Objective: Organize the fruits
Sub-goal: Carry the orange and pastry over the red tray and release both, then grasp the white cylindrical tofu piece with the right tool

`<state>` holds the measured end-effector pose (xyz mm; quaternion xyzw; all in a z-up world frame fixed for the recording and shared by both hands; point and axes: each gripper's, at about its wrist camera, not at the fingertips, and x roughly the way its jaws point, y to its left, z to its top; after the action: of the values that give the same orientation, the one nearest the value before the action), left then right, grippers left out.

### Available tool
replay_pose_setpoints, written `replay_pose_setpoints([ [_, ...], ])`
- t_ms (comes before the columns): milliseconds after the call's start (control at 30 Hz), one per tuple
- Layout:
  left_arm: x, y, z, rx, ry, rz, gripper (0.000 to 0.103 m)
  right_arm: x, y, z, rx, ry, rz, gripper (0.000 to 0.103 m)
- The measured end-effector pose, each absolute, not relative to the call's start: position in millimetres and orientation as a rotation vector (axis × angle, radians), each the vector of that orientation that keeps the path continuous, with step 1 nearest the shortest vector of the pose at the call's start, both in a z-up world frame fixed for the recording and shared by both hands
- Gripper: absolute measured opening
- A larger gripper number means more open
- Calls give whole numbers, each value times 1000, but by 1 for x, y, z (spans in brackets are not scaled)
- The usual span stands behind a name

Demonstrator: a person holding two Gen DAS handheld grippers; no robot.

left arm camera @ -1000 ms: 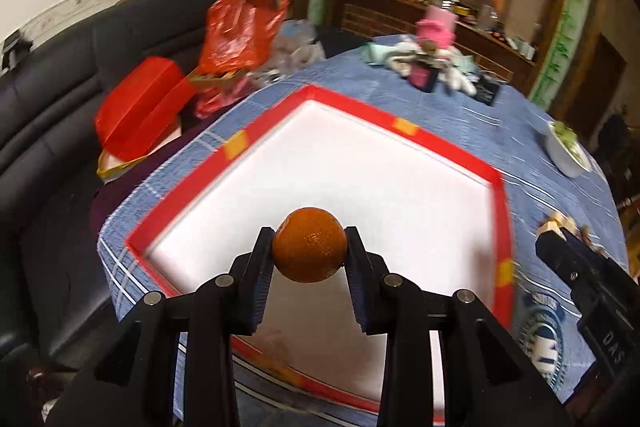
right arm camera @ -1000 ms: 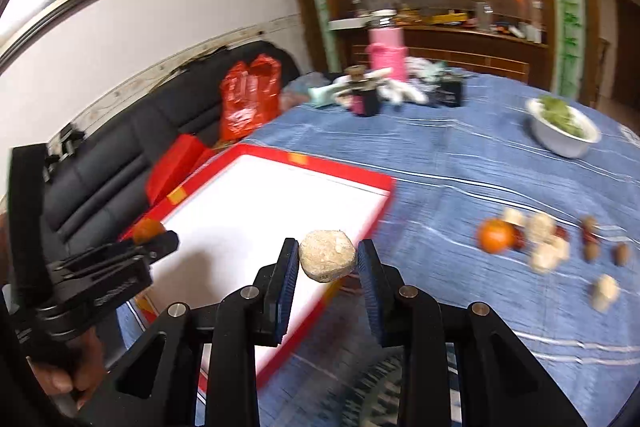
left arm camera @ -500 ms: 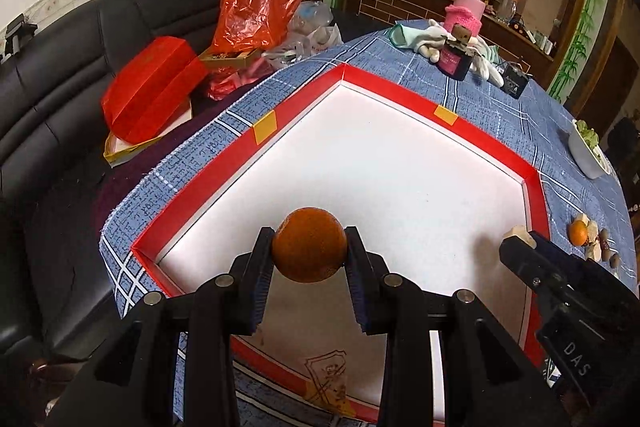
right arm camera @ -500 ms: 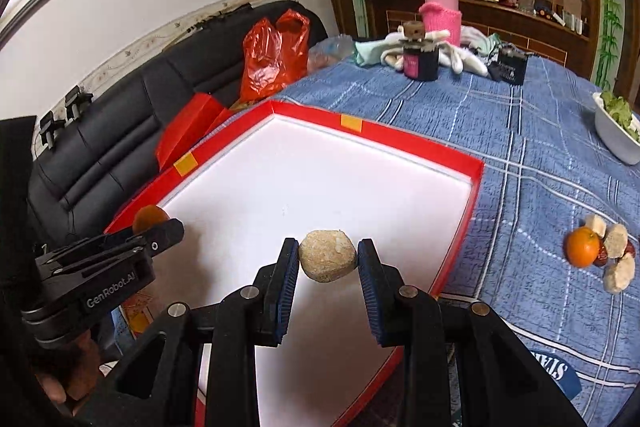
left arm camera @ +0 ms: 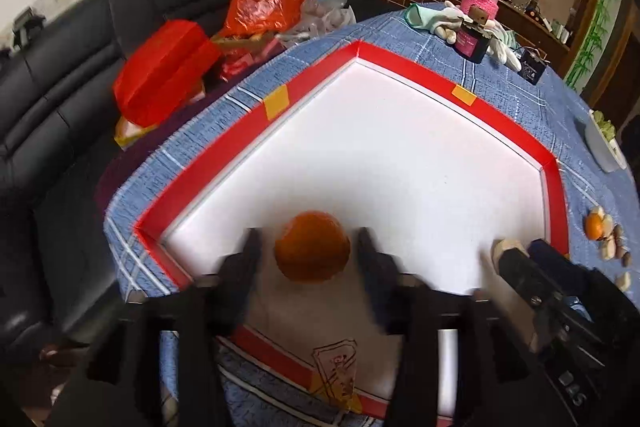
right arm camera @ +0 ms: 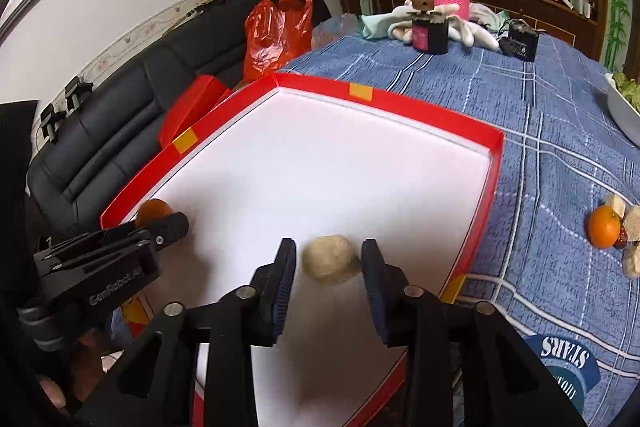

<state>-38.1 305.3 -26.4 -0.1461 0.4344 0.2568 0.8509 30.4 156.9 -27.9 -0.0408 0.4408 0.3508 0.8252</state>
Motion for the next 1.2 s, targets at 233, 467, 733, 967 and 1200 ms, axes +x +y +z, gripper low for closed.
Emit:
replay_pose_setpoints([
  [233, -45, 289, -13, -296, 882, 552, 77, 17, 120, -1, -45, 835, 746, 60],
  [467, -47, 244, 7, -253, 777, 495, 77, 11, 19, 19, 8, 723, 582, 79],
  [733, -32, 157, 12, -89, 759, 276, 76, 33, -108, -2, 49, 749, 231, 82],
  [967, -25, 108, 9, 1, 777, 160, 76, 69, -139, -30, 75, 879, 194, 76],
  [1200, -6, 85, 8, -36, 773, 95, 76, 100, -137, -47, 68, 951, 172, 30],
])
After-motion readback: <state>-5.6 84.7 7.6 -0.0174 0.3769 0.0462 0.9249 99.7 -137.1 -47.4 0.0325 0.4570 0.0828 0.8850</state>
